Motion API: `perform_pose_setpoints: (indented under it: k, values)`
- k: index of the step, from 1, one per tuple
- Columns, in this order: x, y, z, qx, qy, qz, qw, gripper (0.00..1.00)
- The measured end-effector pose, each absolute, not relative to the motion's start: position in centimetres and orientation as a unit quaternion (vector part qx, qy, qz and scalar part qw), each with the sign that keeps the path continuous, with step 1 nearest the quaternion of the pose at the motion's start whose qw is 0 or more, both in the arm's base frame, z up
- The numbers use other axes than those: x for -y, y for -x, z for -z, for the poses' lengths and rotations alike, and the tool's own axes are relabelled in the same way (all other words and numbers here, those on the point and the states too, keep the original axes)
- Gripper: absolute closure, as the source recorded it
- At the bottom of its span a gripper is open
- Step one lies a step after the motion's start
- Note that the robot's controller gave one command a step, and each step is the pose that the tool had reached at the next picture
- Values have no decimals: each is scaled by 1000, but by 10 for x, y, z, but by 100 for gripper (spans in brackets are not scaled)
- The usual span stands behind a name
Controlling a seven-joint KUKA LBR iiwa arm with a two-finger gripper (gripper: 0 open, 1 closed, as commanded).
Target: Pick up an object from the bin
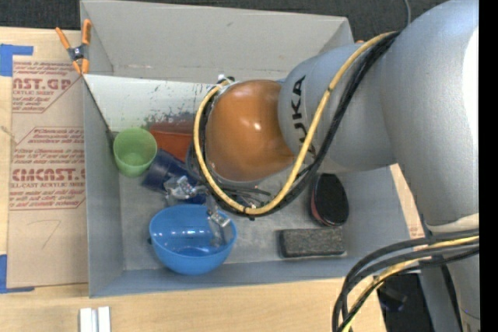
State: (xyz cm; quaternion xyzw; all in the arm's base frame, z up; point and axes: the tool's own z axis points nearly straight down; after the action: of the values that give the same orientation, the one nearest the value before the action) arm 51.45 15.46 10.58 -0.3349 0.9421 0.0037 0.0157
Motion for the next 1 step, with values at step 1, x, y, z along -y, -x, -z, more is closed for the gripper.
perform_pose_setpoints:
  k: [1]
  values:
    - [-195, -516, -78, -943, 333, -6, 16, 0]
